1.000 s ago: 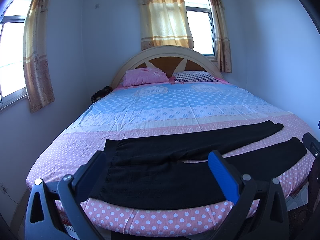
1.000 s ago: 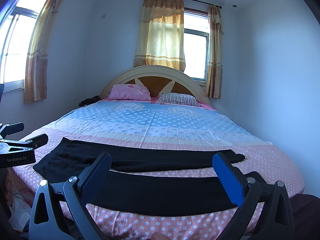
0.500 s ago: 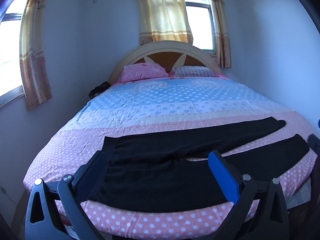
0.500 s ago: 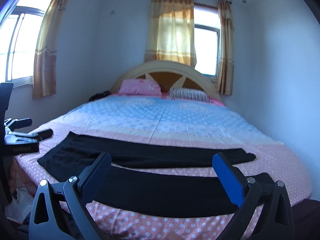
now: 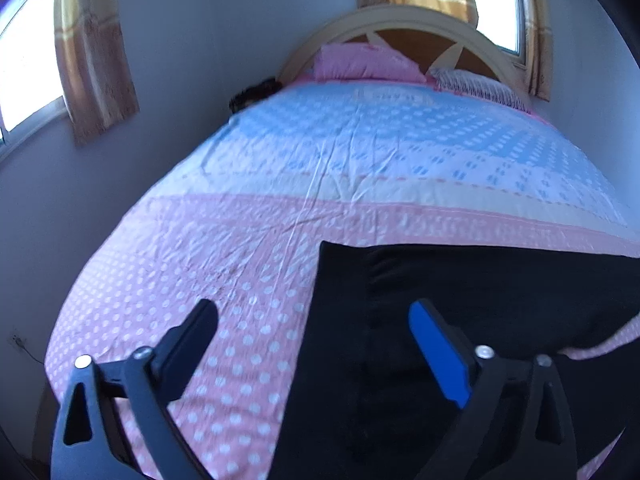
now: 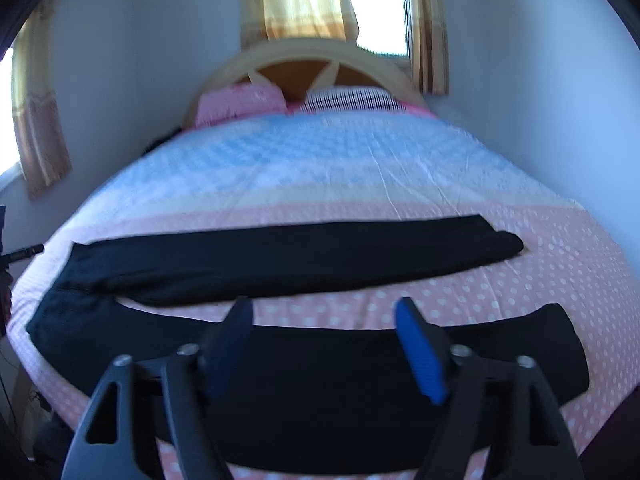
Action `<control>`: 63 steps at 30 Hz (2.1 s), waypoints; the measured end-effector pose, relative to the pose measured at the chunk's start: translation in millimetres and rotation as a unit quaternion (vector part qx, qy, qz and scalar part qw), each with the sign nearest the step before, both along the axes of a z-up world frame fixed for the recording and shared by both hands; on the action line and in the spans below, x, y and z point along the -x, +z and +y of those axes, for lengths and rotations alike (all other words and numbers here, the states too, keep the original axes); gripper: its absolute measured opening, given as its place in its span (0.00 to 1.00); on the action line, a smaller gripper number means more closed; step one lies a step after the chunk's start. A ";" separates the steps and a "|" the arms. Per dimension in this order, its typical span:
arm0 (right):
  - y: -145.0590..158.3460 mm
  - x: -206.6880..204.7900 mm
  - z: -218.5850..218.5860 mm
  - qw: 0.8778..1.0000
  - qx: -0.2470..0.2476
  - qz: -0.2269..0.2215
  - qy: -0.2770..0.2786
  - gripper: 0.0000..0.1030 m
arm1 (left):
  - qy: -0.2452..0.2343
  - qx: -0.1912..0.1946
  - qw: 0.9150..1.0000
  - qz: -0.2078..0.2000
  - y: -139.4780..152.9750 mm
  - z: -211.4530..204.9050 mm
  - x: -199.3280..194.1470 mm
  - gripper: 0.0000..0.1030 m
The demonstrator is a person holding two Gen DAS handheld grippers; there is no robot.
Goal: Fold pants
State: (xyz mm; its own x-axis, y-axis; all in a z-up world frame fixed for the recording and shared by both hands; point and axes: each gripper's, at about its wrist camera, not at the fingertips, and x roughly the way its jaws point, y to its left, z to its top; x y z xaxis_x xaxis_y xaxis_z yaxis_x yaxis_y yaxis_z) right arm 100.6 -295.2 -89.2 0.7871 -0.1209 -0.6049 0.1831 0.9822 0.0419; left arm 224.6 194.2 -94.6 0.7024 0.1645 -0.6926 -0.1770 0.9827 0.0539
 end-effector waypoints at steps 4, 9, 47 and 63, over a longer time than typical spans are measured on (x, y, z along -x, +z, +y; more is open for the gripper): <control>-4.5 -18.6 -25.1 1.000 0.009 0.019 -0.021 0.69 | -0.010 0.036 0.999 0.032 -19.0 14.6 -40.8 0.80; -4.3 -40.0 -50.9 0.999 0.014 0.030 -0.041 0.69 | -0.032 0.067 0.995 0.064 -39.9 22.3 -85.2 0.68; -76.1 -211.6 -297.1 0.970 -0.127 0.158 -0.132 0.69 | -0.076 0.114 0.987 0.081 -70.6 26.8 -118.1 0.37; -22.8 -162.8 -272.8 0.987 -0.091 0.079 -0.102 0.08 | -0.112 0.166 0.980 -0.007 -30.3 38.7 -92.4 0.13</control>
